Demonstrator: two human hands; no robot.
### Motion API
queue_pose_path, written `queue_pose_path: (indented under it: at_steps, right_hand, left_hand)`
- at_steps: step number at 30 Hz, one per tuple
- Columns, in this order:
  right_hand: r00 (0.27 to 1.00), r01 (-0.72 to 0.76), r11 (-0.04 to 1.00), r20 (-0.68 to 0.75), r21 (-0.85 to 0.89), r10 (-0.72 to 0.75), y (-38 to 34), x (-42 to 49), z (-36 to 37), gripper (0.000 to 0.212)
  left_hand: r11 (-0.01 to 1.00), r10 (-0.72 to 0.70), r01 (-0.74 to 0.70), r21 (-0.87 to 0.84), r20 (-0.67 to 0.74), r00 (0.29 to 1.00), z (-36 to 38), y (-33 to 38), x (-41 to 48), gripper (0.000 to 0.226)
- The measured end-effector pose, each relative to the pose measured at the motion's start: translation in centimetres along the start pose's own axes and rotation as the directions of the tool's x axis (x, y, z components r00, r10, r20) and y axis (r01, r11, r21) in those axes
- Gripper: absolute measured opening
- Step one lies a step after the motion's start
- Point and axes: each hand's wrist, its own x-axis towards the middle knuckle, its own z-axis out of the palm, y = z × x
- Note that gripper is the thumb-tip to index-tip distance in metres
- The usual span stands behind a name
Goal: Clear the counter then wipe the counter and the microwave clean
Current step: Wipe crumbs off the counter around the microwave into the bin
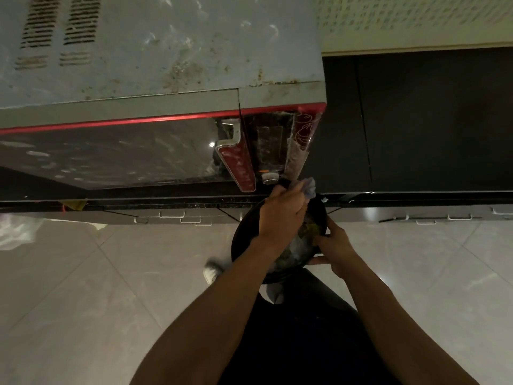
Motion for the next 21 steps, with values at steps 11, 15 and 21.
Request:
queue_pose_path:
  at_steps: [11,15,21]
  right_hand:
    - [0.999,0.011,1.0,0.039,0.027,-0.012,0.7,-3.5,3.8,0.068]
    - [0.997,-0.008,1.0,0.079,-0.028,0.01,1.8,-4.7,8.9,0.067]
    - [0.99,-0.01,0.982,0.138,-0.186,0.036,6.8,-6.3,21.0,0.055]
  left_hand:
    - [0.993,-0.03,0.062,-0.103,0.287,0.957,-6.4,-8.5,-8.3,0.02]
    - [0.935,-0.337,0.345,-0.081,0.099,0.936,-9.5,-11.6,-14.2,0.041]
    - [0.626,-0.758,0.715,-0.311,-0.028,0.651,-12.2,-18.4,-26.2,0.032]
